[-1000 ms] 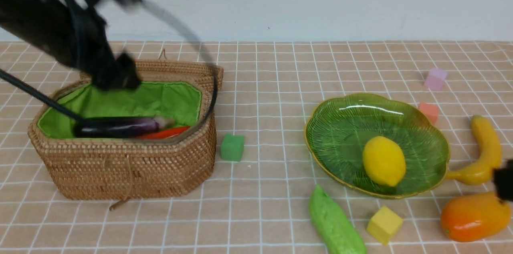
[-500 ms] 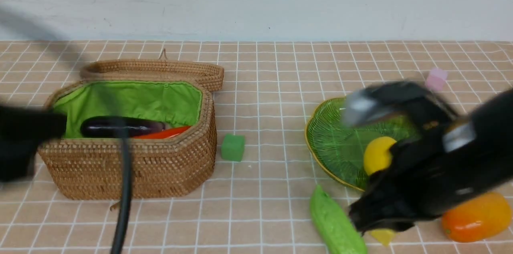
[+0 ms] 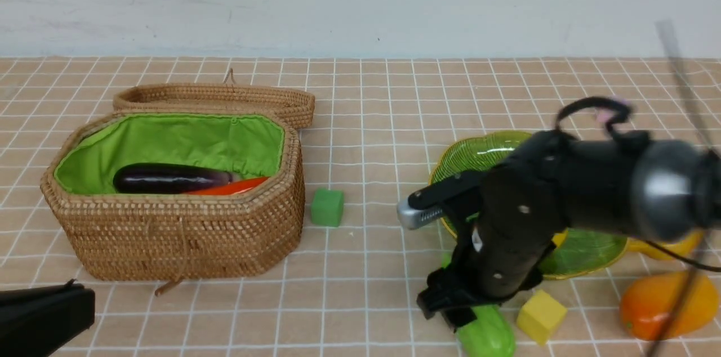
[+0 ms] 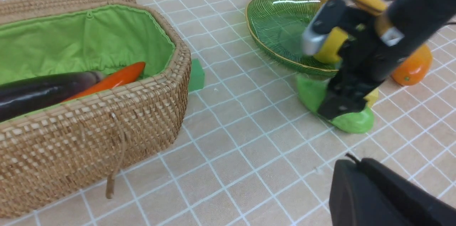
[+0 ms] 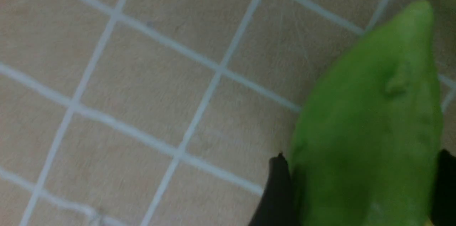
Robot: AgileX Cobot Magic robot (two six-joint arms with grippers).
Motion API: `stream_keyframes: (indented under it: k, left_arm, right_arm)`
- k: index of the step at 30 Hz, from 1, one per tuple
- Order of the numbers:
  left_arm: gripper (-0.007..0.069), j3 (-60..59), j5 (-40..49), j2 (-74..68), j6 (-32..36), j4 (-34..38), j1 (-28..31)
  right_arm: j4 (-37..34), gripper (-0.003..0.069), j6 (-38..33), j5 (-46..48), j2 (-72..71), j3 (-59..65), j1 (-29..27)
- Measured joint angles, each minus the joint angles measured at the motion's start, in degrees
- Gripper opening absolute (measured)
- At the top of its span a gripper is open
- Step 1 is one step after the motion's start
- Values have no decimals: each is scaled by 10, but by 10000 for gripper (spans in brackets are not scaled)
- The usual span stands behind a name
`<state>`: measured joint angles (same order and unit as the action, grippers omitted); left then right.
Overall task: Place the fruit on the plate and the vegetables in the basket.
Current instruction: Take a chayote with your right arm and place it on the basket on the left, then use the right arm to grab a mango and put it into the right plate
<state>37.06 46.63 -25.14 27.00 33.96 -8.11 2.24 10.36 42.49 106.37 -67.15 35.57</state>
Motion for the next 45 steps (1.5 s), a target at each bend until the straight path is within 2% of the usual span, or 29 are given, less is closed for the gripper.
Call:
stream_keyframes:
  k: [1, 4, 6, 9, 11, 15, 17, 18, 20, 25, 26, 28, 29, 31, 35, 38, 40, 41, 42, 45]
  left_arm:
    - [-13, 0, 0, 0, 0, 0, 0]
    - [-13, 0, -1, 0, 0, 0, 0]
    - [-13, 0, -1, 0, 0, 0, 0]
    - [-13, 0, -9, 0, 0, -12, 0]
    - [-13, 0, -16, 0, 0, -26, 0]
    - [-13, 0, -50, 0, -19, -71, 0]
    - [-13, 0, -73, 0, -42, -96, 0]
    - [-13, 0, -76, 0, -44, -98, 0]
    - [-13, 0, -90, 0, -69, -123, 0]
    - [-13, 0, -91, 0, -88, -131, 0]
    - [-13, 0, -91, 0, -89, -131, 0]
    - [-13, 0, -87, 0, -89, -131, 0]
    - [-13, 0, -81, 0, -89, -132, 0]
    - [-13, 0, -71, 0, -89, -132, 0]
    - [-13, 0, -66, 0, -89, -123, 0]
    - [-13, 0, -54, 0, -54, -72, 0]
    - [-13, 0, -39, 0, -15, -40, 0]
    - [-13, 0, -35, 0, -4, -24, 0]
    - [-13, 0, -19, 0, 44, 15, 0]
    - [-13, 0, 0, 0, 110, 87, 0]
  right_arm:
    - [-4, 524, -3, 1, 6, -2, -1]
    - [-40, 439, -45, 6, 28, -13, -5]
    - [-54, 439, -65, 13, 29, -17, -5]
    - [-121, 441, -116, 75, 21, -46, 6]
    - [-132, 441, -128, 89, 11, -70, 15]
    - [-154, 441, -179, 90, -25, -229, 52]
    - [-178, 441, -246, 66, -15, -325, 65]
    - [-182, 441, -246, 63, -13, -334, 65]
    - [-256, 441, -355, 34, 35, -442, 71]
    - [-354, 444, -517, 2, 143, -577, 73]
    - [-367, 467, -551, -8, 175, -608, 74]
    - [-374, 528, -577, -19, 206, -626, 75]
    - [-375, 611, -592, -21, 226, -632, 75]
    - [-366, 666, -597, -11, 238, -633, 75]
    - [-339, 668, -569, 31, 209, -635, 74]
    - [-245, 567, -441, 164, 128, -637, 71]
    - [-186, 485, -374, 230, 88, -641, 68]
    - [-179, 461, -359, 237, 83, -641, 67]
    - [-120, 356, -305, 274, 49, -643, 59]
    - [-35, 168, -228, 291, -4, -627, 35]
